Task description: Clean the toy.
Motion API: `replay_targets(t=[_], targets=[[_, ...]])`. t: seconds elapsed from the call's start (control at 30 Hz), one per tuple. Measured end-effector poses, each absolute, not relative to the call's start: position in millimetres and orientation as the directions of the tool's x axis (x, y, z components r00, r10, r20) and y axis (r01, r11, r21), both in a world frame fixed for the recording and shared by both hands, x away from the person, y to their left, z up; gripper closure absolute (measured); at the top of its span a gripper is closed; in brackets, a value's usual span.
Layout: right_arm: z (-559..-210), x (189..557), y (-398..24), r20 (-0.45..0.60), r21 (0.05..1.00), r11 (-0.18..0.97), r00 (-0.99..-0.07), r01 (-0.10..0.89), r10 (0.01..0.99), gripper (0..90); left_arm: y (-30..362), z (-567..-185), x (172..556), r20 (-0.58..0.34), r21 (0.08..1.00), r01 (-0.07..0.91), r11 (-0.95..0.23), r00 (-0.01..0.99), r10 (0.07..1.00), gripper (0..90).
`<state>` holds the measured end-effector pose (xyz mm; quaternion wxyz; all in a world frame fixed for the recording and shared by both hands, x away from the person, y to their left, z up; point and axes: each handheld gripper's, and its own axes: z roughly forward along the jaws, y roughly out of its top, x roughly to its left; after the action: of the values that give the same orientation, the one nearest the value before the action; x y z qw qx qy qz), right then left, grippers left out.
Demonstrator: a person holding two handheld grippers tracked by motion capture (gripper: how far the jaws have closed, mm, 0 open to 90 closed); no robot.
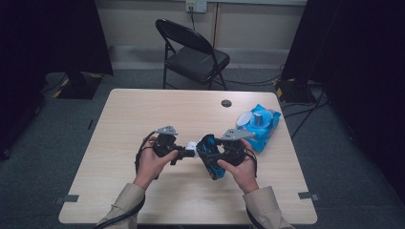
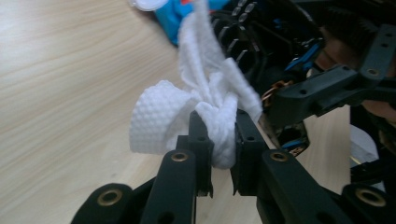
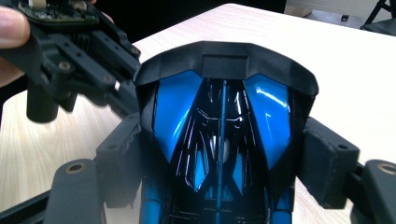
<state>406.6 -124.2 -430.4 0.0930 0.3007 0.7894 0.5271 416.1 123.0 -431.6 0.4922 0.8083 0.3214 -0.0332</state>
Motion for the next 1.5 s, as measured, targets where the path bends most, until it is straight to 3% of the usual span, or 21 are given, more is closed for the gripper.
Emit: replay_targets(t=[0.67,0.93,1.5], targets=[[-429.1,410.1,-128.1,0.191,0.895,0.228,-0.791,0.384,0.581,25.6,91.5,-472.3,391.8,-0.423,0.744,0.563,-0.361,0.814,0.399,80.5],[-427.4,411.5,-131.7,0.2,0.899,0.209,-0.785,0.385,0.586,25.6,91.4,-485.2,388.7,-0.425,0.723,0.578,-0.379,0.804,0.416,80.3],[-426.3,407.0,-130.6,0.196,0.902,0.216,-0.801,0.374,0.566,25.6,142.2,-433.0,420.1,-0.363,0.79,0.56,-0.251,0.756,0.544,80.2]])
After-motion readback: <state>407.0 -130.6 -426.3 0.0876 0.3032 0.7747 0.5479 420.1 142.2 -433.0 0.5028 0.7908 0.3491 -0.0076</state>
